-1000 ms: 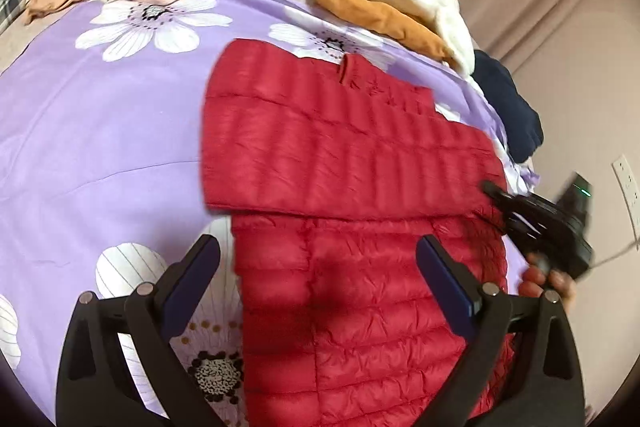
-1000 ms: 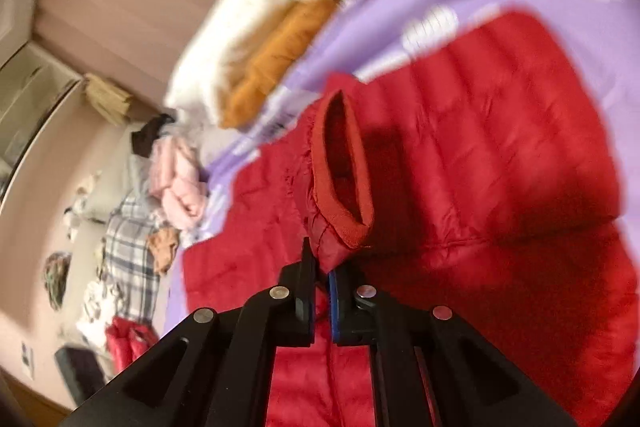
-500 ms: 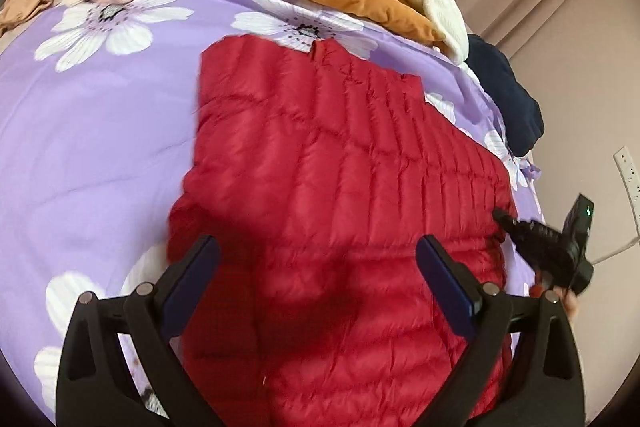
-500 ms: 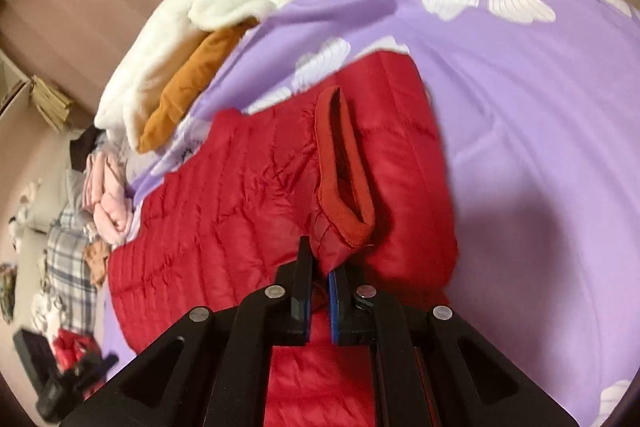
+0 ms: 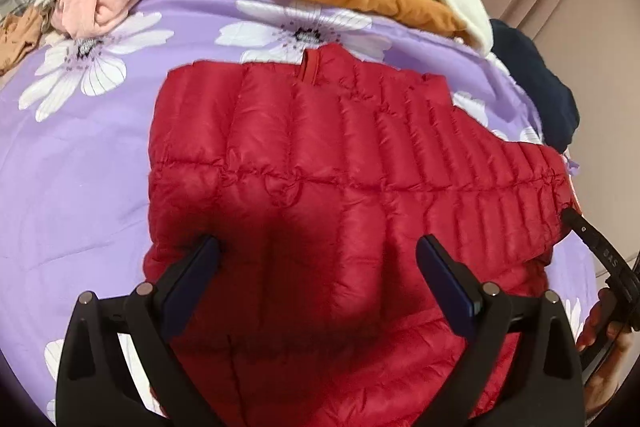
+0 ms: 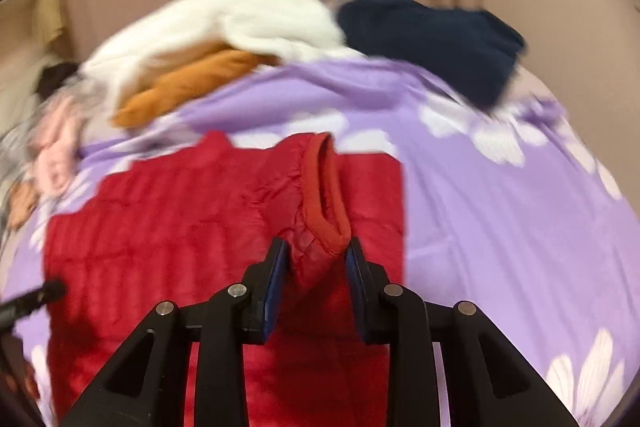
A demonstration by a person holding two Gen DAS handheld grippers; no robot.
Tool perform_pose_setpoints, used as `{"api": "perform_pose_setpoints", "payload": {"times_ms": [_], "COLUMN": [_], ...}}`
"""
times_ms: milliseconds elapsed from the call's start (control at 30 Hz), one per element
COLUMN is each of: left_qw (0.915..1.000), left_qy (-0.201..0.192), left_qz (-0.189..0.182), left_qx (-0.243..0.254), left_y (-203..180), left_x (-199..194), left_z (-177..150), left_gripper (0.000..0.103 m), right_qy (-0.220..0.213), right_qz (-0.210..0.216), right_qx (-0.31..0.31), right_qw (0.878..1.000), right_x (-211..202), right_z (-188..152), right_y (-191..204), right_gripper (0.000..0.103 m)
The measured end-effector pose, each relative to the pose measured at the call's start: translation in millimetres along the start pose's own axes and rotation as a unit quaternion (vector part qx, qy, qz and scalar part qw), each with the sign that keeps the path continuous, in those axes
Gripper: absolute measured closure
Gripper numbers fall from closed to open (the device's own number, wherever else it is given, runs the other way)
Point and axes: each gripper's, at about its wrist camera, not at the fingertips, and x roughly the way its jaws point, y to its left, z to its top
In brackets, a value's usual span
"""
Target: Fold large clothes
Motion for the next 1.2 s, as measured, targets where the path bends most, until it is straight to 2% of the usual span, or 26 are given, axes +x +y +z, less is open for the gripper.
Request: {"api": "perform_pose_setpoints", "payload": {"times_ms": [33,67,167,233,267,333,367,400,467,567,800,867,933,1000,1100,1200], "left_qw": [1.0,1.0,0.9999,0.9999,0.9999,0.9997,0.9995,0.9992,0.9987,0.9985,0.9979,0.9983,0.9991,0.9994,0.9986,0.9965], "left_qy": [0.003,0.005,0.007,0.007,0.007,0.012,0.016,0.017,0.022,0.035,0.045,0.047,0.035,0.021,0.017,0.021], "left_qz": [0.002,0.005,0.015,0.015,0.015,0.021,0.028,0.036,0.045,0.041,0.043,0.035,0.015,-0.003,-0.028,-0.05], "left_qx": [-0.002,0.0,0.0,-0.002,-0.002,0.001,0.004,0.005,0.009,0.009,0.018,-0.002,-0.02,-0.028,-0.04,-0.064], "left_y": [0.8,2.2,5.7,8.3,8.9,9.0,9.0,9.4,11.3,17.9,18.6,20.8,22.5,26.6,42.4,63.3], "left_x": [2.2,4.6,8.8,10.4,11.6,16.7,20.5,24.2,32.5,42.9,46.7,33.1,12.7,-14.5,-52.9,-84.2], "left_z": [-0.6,-0.2,0.5,0.7,1.0,1.0,0.5,0.4,0.3,0.3,1.7,2.6,0.1,-8.7,-36.8,-74.6], "left_gripper": [0.004,0.004,0.004,0.004,0.004,0.004,0.004,0.004,0.004,0.003,0.001,0.001,0.001,0.001,0.001,0.001], "right_qy": [0.011,0.018,-0.008,-0.046,-0.059,-0.04,-0.025,-0.01,0.01,0.064,0.07,0.072,0.055,0.037,0.033,0.049], "right_qz": [-0.013,-0.021,-0.011,0.025,0.058,0.09,0.095,0.092,0.065,0.059,0.06,0.076,0.1,0.109,0.118,0.13], "right_qx": [0.01,0.014,0.021,0.03,0.026,0.003,-0.011,-0.03,-0.052,-0.034,-0.036,-0.013,0.002,0.008,0.021,0.049], "right_qw": [1.0,1.0,1.0,0.998,0.996,0.995,0.995,0.995,0.996,0.996,0.995,0.994,0.993,0.993,0.992,0.989], "right_x": [5.2,10.0,4.6,-10.6,-15.4,-11.5,-4.6,5.8,25.6,60.7,62.6,48.5,27.2,2.2,-29.1,-53.2], "right_z": [-0.3,-0.8,-1.9,-1.5,-1.0,-2.3,-4.1,-7.0,-12.1,-18.6,-19.3,-15.0,-17.2,-25.4,-44.9,-73.9], "right_y": [-4.0,-7.4,-16.8,-21.8,-21.1,-10.3,-4.2,3.0,10.3,4.9,4.2,-1.0,-9.4,-20.3,-45.4,-74.3], "right_gripper": [0.053,0.036,0.036,0.036,0.036,0.036,0.039,0.044,0.045,0.045,0.045,0.045,0.045,0.039,0.036,0.036]}}
